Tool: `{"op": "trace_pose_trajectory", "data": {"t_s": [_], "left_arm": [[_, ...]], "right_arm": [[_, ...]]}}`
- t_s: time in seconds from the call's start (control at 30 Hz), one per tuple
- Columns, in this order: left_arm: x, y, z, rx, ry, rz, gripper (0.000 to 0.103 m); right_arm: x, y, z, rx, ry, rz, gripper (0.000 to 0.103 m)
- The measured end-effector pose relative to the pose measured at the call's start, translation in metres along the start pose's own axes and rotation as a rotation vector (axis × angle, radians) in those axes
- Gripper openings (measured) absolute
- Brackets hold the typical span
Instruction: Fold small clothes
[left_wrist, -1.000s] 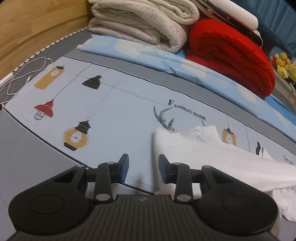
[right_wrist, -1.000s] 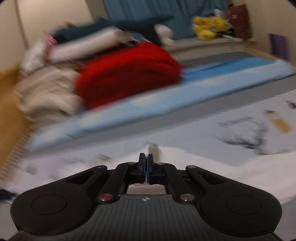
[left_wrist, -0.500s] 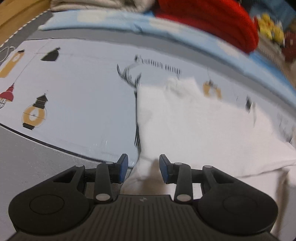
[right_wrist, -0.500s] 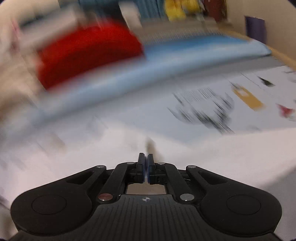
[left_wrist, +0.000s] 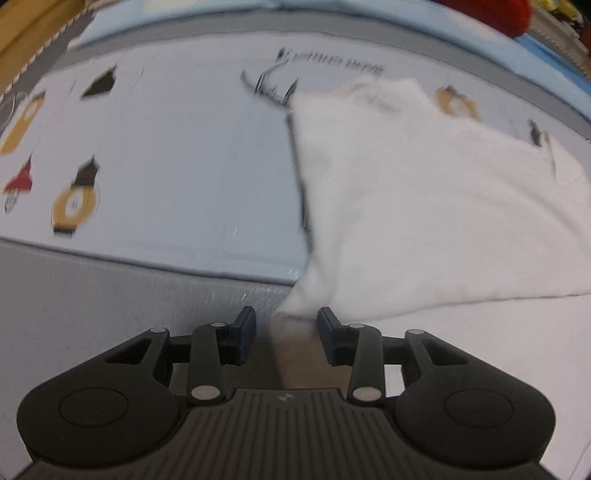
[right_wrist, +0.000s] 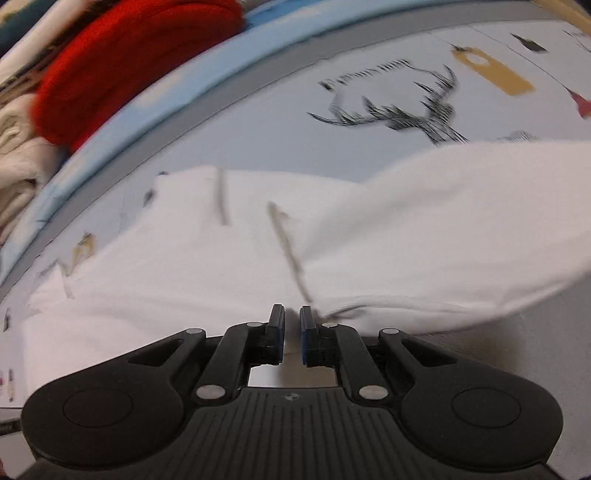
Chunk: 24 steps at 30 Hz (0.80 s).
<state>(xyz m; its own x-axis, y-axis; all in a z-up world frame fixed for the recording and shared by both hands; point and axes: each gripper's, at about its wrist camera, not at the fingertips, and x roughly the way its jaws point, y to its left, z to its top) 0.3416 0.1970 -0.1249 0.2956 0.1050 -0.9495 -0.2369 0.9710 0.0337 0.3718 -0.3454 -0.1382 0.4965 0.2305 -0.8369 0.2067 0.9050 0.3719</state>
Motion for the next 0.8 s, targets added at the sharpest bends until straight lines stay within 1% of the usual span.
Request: {"op": "trace_pose_trajectory", "data": {"t_s": [0.03,0.07,0.13,0.17,0.23,0.3,0.33,0.37,0.4,0.43,0.5,0.53,0.6,0.63,0.67,0.73,0.8], "left_arm": [[-0.004,0.001,0.0,-0.006,-0.014,-0.006,0.044],[-0.011,0.0,0.001,-0.007,-0.047,-0.018,0.043],[-0.024,0.0,0.002,0.003,-0.113,-0.051,0.044],[-0.026,0.001,0.002,0.0,-0.124,-0.062,0.044],[-0.017,0.004,0.0,-0.014,-0.074,-0.042,0.044],[-0.004,0.004,-0.005,-0.007,-0.006,-0.008,0.044],[-0.002,0.002,-0.006,0.004,0.003,0.0,0.044],[-0.005,0.0,-0.007,0.019,-0.012,0.011,0.044],[-0.012,-0.004,-0.008,0.036,-0.043,0.021,0.044],[-0.018,-0.007,-0.006,0.047,-0.075,0.014,0.045],[-0.023,-0.003,-0.005,0.036,-0.12,-0.037,0.045],[-0.019,-0.001,-0.004,0.029,-0.111,-0.043,0.045],[-0.004,-0.002,-0.01,0.047,-0.038,0.01,0.045],[0.002,-0.004,-0.011,0.06,-0.014,0.036,0.046],[0.003,-0.006,-0.013,0.067,-0.019,0.047,0.046],[-0.008,-0.014,-0.01,0.086,-0.064,0.063,0.046],[-0.03,-0.025,-0.005,0.118,-0.136,0.046,0.047]], "right_arm": [[-0.003,0.0,0.002,0.013,-0.008,0.006,0.008],[-0.009,0.003,0.005,0.01,-0.025,0.014,0.009],[-0.019,0.006,0.008,-0.03,-0.069,0.037,0.01],[-0.02,0.006,0.009,-0.043,-0.071,0.024,0.01],[-0.025,-0.002,0.012,-0.016,-0.077,-0.014,0.01],[-0.031,-0.011,0.015,0.022,-0.087,-0.024,0.01],[-0.036,-0.016,0.017,0.035,-0.096,-0.025,0.01],[-0.043,-0.02,0.019,0.044,-0.109,-0.026,0.01],[-0.048,-0.024,0.021,0.05,-0.122,-0.025,0.01],[-0.053,-0.028,0.023,0.055,-0.134,-0.024,0.01],[-0.065,-0.039,0.027,0.065,-0.162,-0.027,0.013],[-0.069,-0.045,0.028,0.07,-0.174,-0.03,0.014],[-0.079,-0.059,0.031,0.085,-0.198,-0.042,0.016],[-0.084,-0.068,0.031,0.096,-0.207,-0.051,0.016],[-0.088,-0.078,0.032,0.111,-0.214,-0.063,0.016],[-0.094,-0.097,0.035,0.138,-0.222,-0.083,0.016],[-0.101,-0.118,0.035,0.169,-0.235,-0.109,0.016]]}}
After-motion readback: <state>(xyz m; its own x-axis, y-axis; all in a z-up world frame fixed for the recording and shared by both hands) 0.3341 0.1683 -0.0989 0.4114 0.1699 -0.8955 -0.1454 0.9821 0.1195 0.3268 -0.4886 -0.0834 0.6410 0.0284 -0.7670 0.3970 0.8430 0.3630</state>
